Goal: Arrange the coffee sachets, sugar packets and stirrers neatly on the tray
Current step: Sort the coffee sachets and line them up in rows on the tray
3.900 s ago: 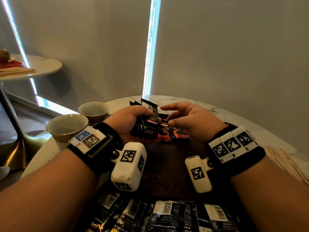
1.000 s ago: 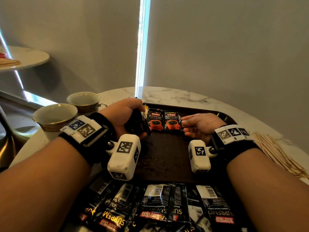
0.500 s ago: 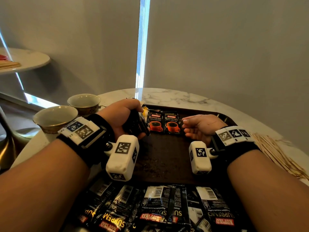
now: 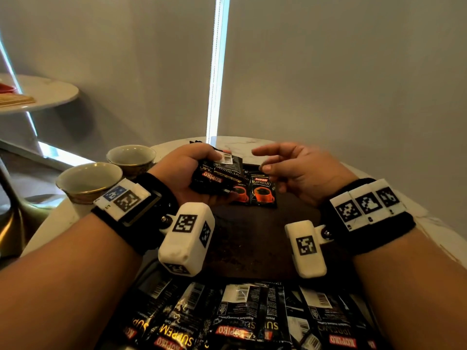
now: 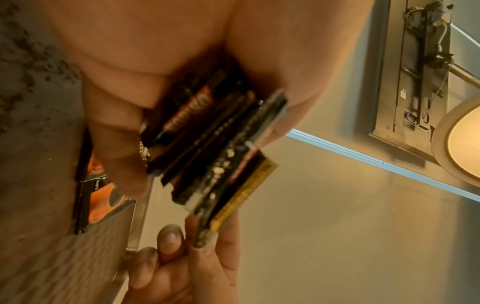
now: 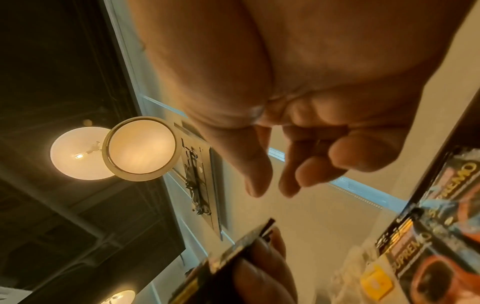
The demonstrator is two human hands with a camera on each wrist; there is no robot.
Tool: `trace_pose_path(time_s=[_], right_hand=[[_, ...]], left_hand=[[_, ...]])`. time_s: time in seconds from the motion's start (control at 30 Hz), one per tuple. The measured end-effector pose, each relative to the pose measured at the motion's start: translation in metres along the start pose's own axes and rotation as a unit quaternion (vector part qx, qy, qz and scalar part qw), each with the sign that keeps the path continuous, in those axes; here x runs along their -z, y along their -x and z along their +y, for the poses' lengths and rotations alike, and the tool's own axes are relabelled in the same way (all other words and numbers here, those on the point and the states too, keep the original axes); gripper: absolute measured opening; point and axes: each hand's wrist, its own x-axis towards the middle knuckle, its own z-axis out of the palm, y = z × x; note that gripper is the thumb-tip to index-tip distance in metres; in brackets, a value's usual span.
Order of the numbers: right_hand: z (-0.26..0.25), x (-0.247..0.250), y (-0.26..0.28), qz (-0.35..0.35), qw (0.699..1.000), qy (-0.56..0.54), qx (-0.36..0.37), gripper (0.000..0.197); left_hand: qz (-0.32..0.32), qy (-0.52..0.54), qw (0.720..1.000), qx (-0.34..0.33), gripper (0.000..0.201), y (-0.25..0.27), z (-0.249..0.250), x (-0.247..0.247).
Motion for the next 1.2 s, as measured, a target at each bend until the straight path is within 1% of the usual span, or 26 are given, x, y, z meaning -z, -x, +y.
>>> trace_pose_path(time_s=[0.1, 0.17, 0.27, 0.43, 0.6, 0.67, 0.73, 0.77, 0.8, 0.83, 0.87, 0.9, 0.93, 0.97, 1.0, 1.03, 1.07, 1.13, 1.17, 1.2], right_hand=[[0.001, -0.006, 0.001, -0.028, 1.0, -0.008, 0.001, 0.038], [0.003, -0.008, 0.0, -0.043, 0.999, 0.007, 0.008, 0.041], [0.003, -0.009, 0.001, -0.046, 0.999, 0.005, 0.009, 0.043], [0.003, -0.014, 0.002, -0.048, 0.998, 0.004, 0.026, 0.045], [0.0, -0.015, 0.005, -0.076, 0.996, 0.024, 0.032, 0.043], [0.0, -0.015, 0.005, -0.085, 0.995, 0.042, 0.027, 0.037], [0.003, -0.017, 0.003, -0.069, 0.996, 0.047, 0.021, 0.027], [0.005, -0.018, 0.002, -0.046, 0.998, 0.038, 0.02, 0.025], [0.006, -0.02, 0.001, -0.015, 0.999, 0.026, 0.022, 0.029], [0.009, -0.02, -0.002, 0.014, 0.999, 0.016, 0.028, 0.034], [0.009, -0.022, -0.003, 0.037, 0.999, 0.001, 0.03, 0.032], [0.008, -0.023, -0.003, 0.052, 0.998, -0.015, 0.036, 0.021], [0.006, -0.023, -0.004, 0.06, 0.997, -0.031, 0.038, 0.008], [0.006, -0.021, -0.004, 0.067, 0.996, -0.041, 0.04, 0.006], [0.005, -0.02, -0.004, 0.069, 0.996, -0.044, 0.035, 0.011], [0.005, -0.019, -0.003, 0.061, 0.997, -0.042, 0.034, 0.012], [0.004, -0.02, -0.002, 0.047, 0.998, -0.034, 0.03, 0.015], [0.004, -0.021, 0.0, 0.019, 0.999, -0.028, 0.013, 0.021], [0.005, -0.021, 0.0, 0.014, 1.0, -0.024, 0.005, 0.023], [0.003, -0.022, 0.002, 0.009, 1.0, -0.02, 0.002, 0.024]], left_hand=[[0.0, 0.0, 1.0, -0.005, 0.053, 0.003, 0.0, -0.001], [0.004, -0.008, 1.0, -0.003, 0.05, 0.004, -0.001, -0.001], [0.005, -0.008, 1.0, -0.006, 0.049, 0.005, -0.001, -0.002], [0.001, -0.014, 1.0, 0.009, 0.057, 0.004, -0.002, -0.002], [0.001, -0.036, 0.999, 0.005, 0.051, 0.002, -0.004, -0.002], [0.004, -0.043, 0.999, 0.005, 0.047, 0.001, -0.004, -0.001], [0.003, -0.049, 0.999, 0.009, 0.037, 0.001, -0.004, -0.002], [0.002, -0.05, 0.999, 0.013, 0.032, 0.001, -0.004, -0.003], [0.003, -0.047, 0.999, 0.014, 0.031, 0.002, -0.005, -0.003], [0.01, -0.039, 0.999, 0.014, 0.032, 0.002, -0.006, -0.004], [0.023, -0.03, 0.999, 0.012, 0.036, 0.002, -0.006, -0.004], [0.037, -0.024, 0.999, 0.009, 0.042, 0.002, -0.006, -0.003], [0.047, -0.022, 0.999, 0.004, 0.053, 0.002, -0.006, -0.003], [0.053, -0.028, 0.998, 0.005, 0.068, 0.002, -0.005, -0.002], [0.061, -0.04, 0.997, 0.009, 0.082, 0.002, -0.004, -0.001], [0.055, -0.053, 0.997, 0.012, 0.087, 0.005, -0.004, -0.004], [0.04, -0.059, 0.997, 0.008, 0.081, 0.006, -0.004, -0.004], [0.008, -0.055, 0.998, -0.002, 0.058, 0.008, -0.004, -0.007], [0.002, -0.047, 0.999, -0.002, 0.053, 0.007, -0.004, -0.007], [0.003, -0.043, 0.999, -0.002, 0.052, 0.008, -0.004, -0.007]])
